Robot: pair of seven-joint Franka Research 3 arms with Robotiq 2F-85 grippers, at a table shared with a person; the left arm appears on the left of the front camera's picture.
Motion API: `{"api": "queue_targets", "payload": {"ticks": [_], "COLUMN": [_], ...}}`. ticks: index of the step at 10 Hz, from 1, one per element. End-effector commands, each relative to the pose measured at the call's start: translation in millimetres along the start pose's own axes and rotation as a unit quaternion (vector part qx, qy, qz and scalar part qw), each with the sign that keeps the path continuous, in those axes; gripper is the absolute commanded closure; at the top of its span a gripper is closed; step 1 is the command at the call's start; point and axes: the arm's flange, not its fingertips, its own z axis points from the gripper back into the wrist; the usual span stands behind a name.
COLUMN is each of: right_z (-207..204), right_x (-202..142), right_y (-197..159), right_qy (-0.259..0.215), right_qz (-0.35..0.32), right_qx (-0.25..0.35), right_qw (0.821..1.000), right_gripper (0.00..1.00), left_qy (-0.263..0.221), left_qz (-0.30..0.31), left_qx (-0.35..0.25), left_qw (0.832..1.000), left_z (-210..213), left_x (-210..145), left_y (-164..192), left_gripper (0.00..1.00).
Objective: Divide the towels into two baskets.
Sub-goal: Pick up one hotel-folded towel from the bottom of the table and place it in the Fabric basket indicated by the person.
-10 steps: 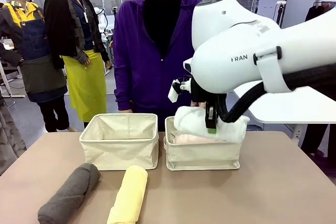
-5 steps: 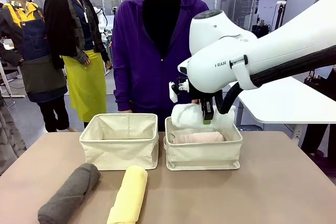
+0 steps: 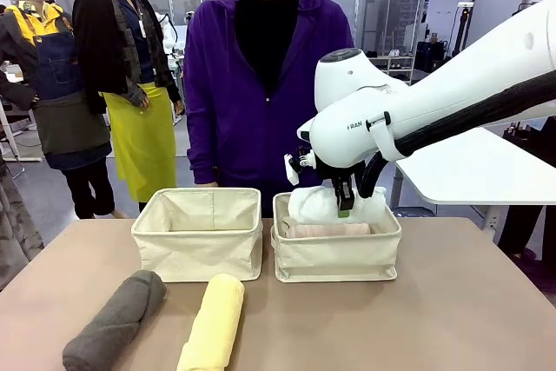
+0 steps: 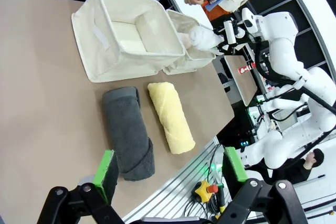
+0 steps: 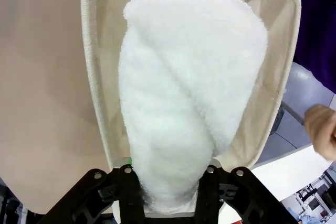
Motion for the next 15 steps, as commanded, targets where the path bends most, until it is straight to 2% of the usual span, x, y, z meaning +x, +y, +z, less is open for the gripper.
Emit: {"api": "queue_targets", "payload": {"ticks": [1, 3, 4, 5, 6, 7, 8, 11, 12, 15], "right_z": [-10, -24, -28, -31, -32, -33, -32, -26, -33, -33], "right_x": [3, 2, 2, 3, 3, 2, -1, -4, 1, 1], "right_y": [1, 1, -1, -1, -1, -1, -1, 4, -2, -2], "right_qy": [-0.011, -0.019, -0.023, -0.026, -0.025, -0.022, -0.022, -0.028, -0.008, -0.008], "right_qz": [0.013, 0.012, 0.009, 0.010, 0.013, 0.012, 0.008, -0.007, -0.005, -0.005], "right_qx": [0.008, 0.015, 0.017, 0.021, 0.023, 0.024, 0.024, 0.025, 0.021, 0.021], "right_qw": [1.000, 1.000, 1.000, 0.999, 0.999, 0.999, 0.999, 0.999, 1.000, 1.000], "right_gripper": [0.63, 0.63, 0.46, 0.39, 0.23, 0.16, 0.01, 0.00, 0.00, 0.00], "left_qy": [-0.009, -0.009, -0.009, -0.009, -0.009, -0.009, -0.009, -0.009, -0.009, -0.009], "left_qz": [-0.010, -0.010, -0.010, -0.010, -0.010, -0.010, -0.010, -0.010, -0.010, -0.010], "left_qx": [-0.012, -0.012, -0.012, -0.012, -0.012, -0.012, -0.012, -0.012, -0.012, -0.012], "left_qw": [1.000, 1.000, 1.000, 1.000, 1.000, 1.000, 1.000, 1.000, 1.000, 1.000], "left_z": [3, 3, 3, 3, 3, 3, 3, 3, 3, 3], "left_x": [1, 1, 1, 1, 1, 1, 1, 1, 1, 1], "left_y": [0, 0, 0, 0, 0, 0, 0, 0, 0, 0], "left_gripper": [0.00, 0.00, 0.00, 0.00, 0.00, 0.00, 0.00, 0.00, 0.00, 0.00]}}
